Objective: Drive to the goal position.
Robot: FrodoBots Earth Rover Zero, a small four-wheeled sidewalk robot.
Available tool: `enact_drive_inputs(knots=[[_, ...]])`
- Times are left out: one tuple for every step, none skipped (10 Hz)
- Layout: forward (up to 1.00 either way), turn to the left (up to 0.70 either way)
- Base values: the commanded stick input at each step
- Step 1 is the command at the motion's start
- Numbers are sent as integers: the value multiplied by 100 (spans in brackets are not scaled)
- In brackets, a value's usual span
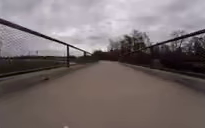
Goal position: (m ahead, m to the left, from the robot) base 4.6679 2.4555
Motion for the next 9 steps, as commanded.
enact_drive_inputs(knots=[[100, 0], [100, 0], [100, 0], [100, 0], [100, 0], [100, 0], [100, 0], [100, 0], [100, 0]])
